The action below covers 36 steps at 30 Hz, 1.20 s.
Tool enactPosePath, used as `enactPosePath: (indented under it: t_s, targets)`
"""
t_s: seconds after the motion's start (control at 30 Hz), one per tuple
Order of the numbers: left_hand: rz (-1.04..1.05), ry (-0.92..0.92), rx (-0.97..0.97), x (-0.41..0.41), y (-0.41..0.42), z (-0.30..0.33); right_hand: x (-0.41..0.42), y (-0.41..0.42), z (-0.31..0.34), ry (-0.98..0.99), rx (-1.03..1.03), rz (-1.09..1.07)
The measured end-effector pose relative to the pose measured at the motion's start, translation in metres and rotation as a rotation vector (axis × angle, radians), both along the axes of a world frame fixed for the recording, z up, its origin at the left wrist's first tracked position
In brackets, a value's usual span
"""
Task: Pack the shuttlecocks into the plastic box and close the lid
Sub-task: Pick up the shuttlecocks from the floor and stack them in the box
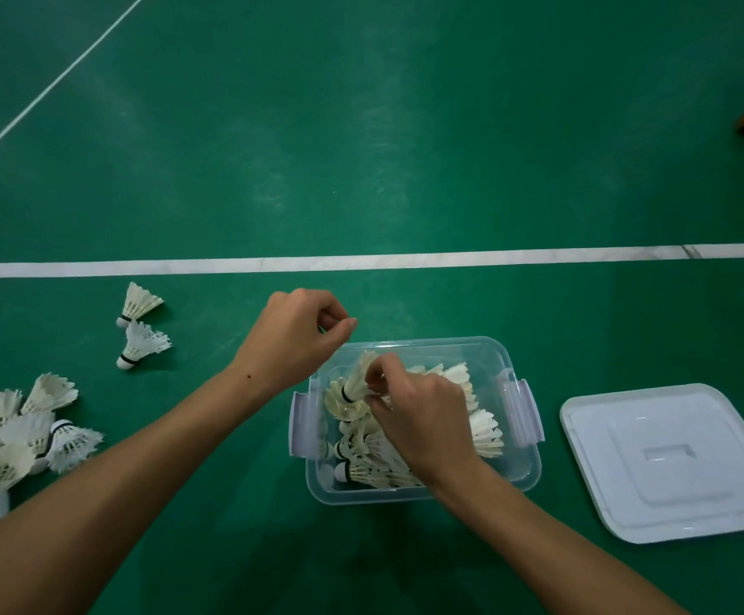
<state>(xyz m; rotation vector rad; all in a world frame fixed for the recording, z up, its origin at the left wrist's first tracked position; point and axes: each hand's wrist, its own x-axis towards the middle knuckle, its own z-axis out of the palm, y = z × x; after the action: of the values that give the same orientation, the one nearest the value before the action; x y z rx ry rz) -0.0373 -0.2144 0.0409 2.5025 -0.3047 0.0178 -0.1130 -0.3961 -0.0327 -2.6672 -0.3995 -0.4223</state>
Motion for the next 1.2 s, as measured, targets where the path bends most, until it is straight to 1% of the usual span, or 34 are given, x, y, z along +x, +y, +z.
enactPosePath:
  t_s: [0.07,0.2,0.3,0.4,0.5,0.6,0.8,0.97,1.07,1.2]
  targets:
    - [-0.001,-0.002,0.005,-0.004,0.001,-0.001,-0.004,0.005,-0.012,0.044,-0.095,-0.023]
    - [0.007,-0.004,0.003,-0.007,0.005,-0.005,-0.010,-0.001,-0.028,0.206,-0.108,-0.089]
    - [-0.001,0.006,-0.005,-0.009,0.005,-0.009,-0.004,-0.003,-0.030,0.393,-0.003,-0.060]
    - [-0.009,0.030,-0.008,-0.014,0.006,-0.014,0.005,-0.004,-0.023,0.488,0.089,-0.065]
    - [0.000,0.050,-0.018,-0.018,0.010,-0.017,0.005,-0.011,-0.013,0.572,0.192,-0.022]
    - [0.009,0.061,-0.015,-0.022,0.015,-0.015,0.003,-0.020,-0.001,0.567,0.292,-0.013]
    - [0.035,0.046,-0.002,-0.040,0.027,0.010,0.011,-0.026,0.037,0.438,0.378,-0.022]
    - [0.121,0.036,-0.056,-0.070,0.074,0.028,0.016,0.011,0.074,0.392,0.290,0.100]
    - [0.200,0.058,-0.073,-0.097,0.122,0.014,0.019,0.048,0.086,0.412,0.192,0.236]
    - [0.356,0.089,-0.107,-0.127,0.183,-0.016,0.028,0.100,0.084,0.463,0.070,0.391]
